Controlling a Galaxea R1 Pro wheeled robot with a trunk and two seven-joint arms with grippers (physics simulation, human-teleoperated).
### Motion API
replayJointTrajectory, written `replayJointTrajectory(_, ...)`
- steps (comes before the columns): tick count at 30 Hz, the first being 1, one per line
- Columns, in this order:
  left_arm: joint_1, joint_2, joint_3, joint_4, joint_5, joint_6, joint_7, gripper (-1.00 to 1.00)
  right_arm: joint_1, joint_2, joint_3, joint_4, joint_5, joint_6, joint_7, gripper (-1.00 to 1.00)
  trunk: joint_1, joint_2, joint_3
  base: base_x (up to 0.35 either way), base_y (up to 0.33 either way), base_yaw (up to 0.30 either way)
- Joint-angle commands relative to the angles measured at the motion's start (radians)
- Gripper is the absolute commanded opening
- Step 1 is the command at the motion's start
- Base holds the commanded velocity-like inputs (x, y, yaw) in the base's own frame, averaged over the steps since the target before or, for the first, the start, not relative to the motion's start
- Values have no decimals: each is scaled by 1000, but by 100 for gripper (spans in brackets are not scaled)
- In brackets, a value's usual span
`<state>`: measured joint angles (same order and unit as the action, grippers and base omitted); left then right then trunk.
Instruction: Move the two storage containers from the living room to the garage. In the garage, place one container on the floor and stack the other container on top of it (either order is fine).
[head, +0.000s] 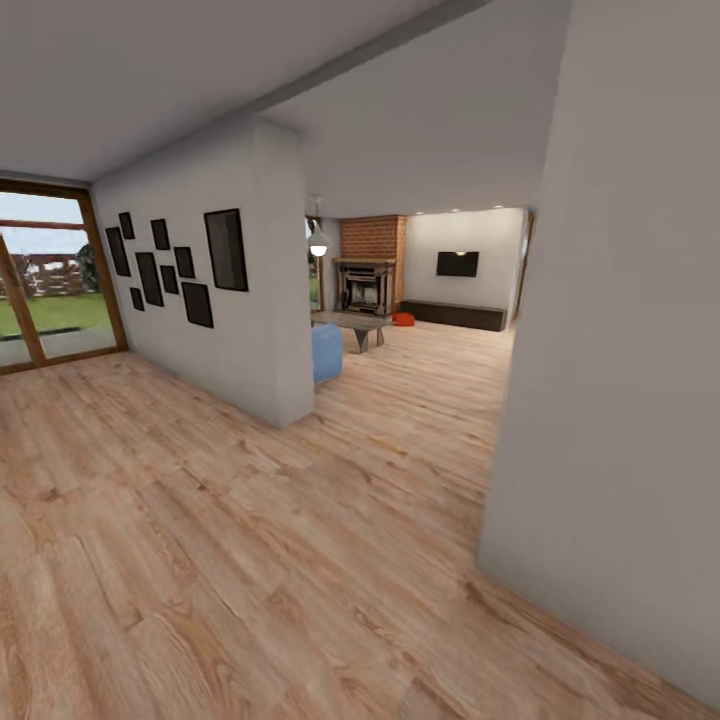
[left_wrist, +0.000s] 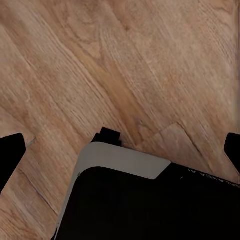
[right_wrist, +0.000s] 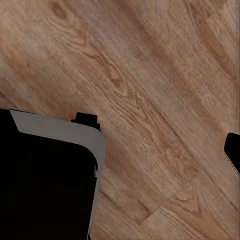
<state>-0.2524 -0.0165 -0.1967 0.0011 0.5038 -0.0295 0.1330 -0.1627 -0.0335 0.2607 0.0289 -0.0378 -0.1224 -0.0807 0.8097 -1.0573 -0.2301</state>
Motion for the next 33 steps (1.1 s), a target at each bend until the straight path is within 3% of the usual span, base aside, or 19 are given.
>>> replayJointTrajectory(1, -1, 0, -9, 0, 9, -3, 3, 100, -1, 1, 7, 3, -4, -6, -2, 100, 1, -1, -1, 323, 0, 0)
replayJointTrajectory(33, -1, 1, -7, 0, 9, -3, 3, 100, -1, 0, 11, 3, -2, -6, -2, 100, 1, -1, -1, 323, 0, 0)
